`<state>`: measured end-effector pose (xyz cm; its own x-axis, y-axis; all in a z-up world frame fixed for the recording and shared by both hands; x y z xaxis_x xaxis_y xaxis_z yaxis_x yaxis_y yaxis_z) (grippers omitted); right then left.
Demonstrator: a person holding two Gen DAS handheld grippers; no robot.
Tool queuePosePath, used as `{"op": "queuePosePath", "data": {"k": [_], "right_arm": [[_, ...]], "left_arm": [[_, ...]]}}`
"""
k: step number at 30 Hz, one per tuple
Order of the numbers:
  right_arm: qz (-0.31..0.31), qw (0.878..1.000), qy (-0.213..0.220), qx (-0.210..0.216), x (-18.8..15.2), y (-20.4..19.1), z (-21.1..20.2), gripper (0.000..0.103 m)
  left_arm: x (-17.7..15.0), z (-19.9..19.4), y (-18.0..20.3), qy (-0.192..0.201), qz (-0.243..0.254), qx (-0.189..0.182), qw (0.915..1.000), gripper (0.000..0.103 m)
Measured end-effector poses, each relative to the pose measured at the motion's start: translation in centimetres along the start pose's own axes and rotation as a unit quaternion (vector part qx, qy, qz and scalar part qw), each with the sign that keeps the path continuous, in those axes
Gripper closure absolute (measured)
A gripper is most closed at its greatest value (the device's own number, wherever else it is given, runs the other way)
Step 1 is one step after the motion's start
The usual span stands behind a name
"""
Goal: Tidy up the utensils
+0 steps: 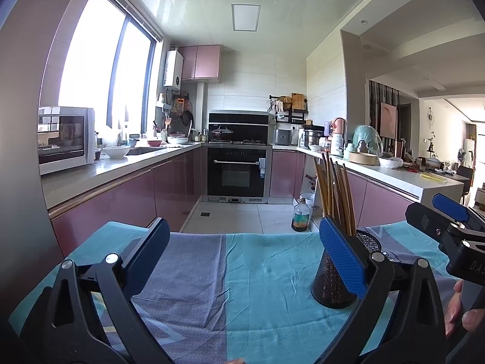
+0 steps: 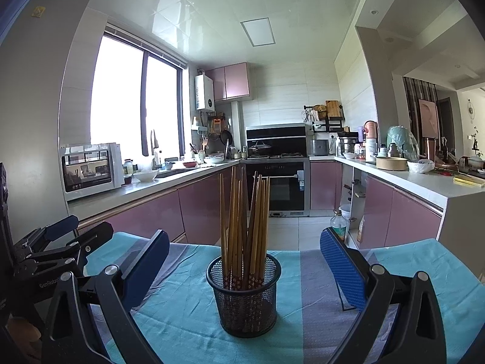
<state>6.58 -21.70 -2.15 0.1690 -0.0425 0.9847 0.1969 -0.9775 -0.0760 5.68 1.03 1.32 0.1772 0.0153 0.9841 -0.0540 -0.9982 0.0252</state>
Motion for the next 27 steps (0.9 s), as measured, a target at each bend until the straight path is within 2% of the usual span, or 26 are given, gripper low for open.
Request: {"op": "queuePosePath", "data": {"k": [27], "right_arm": [[-0.008, 1.0, 0.01, -0.014, 0.04, 0.09, -0.2, 0.007]], "left_arm": [[-0.41, 0.16, 0.02, -0.005, 0.003, 0.001, 1.0, 0.006]]}}
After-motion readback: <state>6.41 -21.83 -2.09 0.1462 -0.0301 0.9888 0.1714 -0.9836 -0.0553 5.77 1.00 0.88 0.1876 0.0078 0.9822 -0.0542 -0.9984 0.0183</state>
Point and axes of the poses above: each gripper's, at about its wrist camera, not at the fingertips, and z roughly the way its jaws point, y to its right, x to its top, the point moved 2 cm from there along z, roughly the way its jaws point, and after that the axes turned 1 degree about z, right-handed, at the moved point
